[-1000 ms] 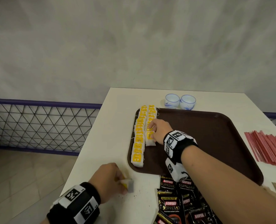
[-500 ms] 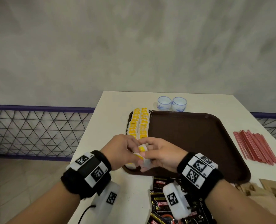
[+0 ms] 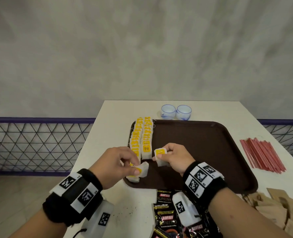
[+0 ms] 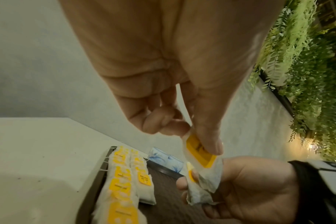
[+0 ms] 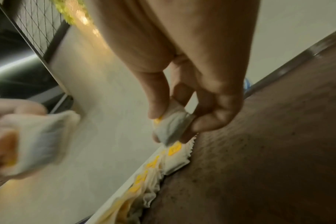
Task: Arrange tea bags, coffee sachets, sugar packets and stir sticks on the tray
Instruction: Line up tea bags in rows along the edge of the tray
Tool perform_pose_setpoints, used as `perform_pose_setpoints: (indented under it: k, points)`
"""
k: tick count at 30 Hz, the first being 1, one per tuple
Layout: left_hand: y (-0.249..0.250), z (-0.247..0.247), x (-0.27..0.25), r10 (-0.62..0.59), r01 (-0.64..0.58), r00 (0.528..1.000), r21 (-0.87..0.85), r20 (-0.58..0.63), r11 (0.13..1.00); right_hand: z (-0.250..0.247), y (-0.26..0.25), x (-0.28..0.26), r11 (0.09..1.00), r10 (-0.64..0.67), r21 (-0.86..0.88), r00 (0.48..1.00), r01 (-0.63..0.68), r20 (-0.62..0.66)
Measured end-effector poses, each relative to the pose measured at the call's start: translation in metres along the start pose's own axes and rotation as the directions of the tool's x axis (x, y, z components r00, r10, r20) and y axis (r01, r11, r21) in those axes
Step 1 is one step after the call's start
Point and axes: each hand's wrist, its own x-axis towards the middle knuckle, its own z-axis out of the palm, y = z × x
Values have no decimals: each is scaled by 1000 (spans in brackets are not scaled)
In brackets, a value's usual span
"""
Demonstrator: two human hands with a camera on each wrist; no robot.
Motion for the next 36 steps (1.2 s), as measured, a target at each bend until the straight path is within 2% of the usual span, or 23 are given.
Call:
perform_pose_setpoints:
  k: [5, 11, 14, 18, 20, 25, 27, 29, 32, 34, 36]
  points:
    - [-2, -6, -10, -28, 28, 999, 22, -21, 999, 15, -3, 19, 996, 85, 43, 996, -83, -36]
    - [-3, -10, -14, -38, 37, 999, -28, -24, 999, 40, 3, 43, 975, 219, -18, 974, -220, -50]
    - [-4, -11, -14, 1, -1, 1000, -17, 9, 1000, 46, 6, 52, 979, 205, 5, 975, -206, -88]
    - [-1, -10, -11, -40, 40, 999, -90, 0, 995, 48, 3, 57, 986, 152, -49, 974, -162, -169]
    - [-1, -9, -8, -50, 49, 999, -94, -9, 994, 45, 3, 57, 987, 137, -65, 978, -149, -160]
    - [-3, -9, 3, -65, 67, 998, 105, -18, 992, 28, 0, 49, 985, 76, -139, 985, -98, -156]
    - [-2, -8, 7, -98, 100, 995, 74, -30, 992, 21, -11, 35, 987, 30, -152, 996, -43, -82]
    - [0, -8, 12, -117, 116, 993, -42, -21, 992, 18, -25, 15, 998, -26, -61, 994, 32, 102]
    - [2, -9, 19, -120, 117, 993, -166, -13, 979, 16, -38, -11, 992, -121, 83, 927, 98, 355]
    - [3, -10, 24, -118, 115, 993, -164, -11, 980, 16, -37, -18, 986, -166, 43, 906, 163, 390]
    - [4, -10, 26, -113, 110, 994, -156, -11, 982, 14, -35, -23, 965, -215, -71, 922, 251, 322]
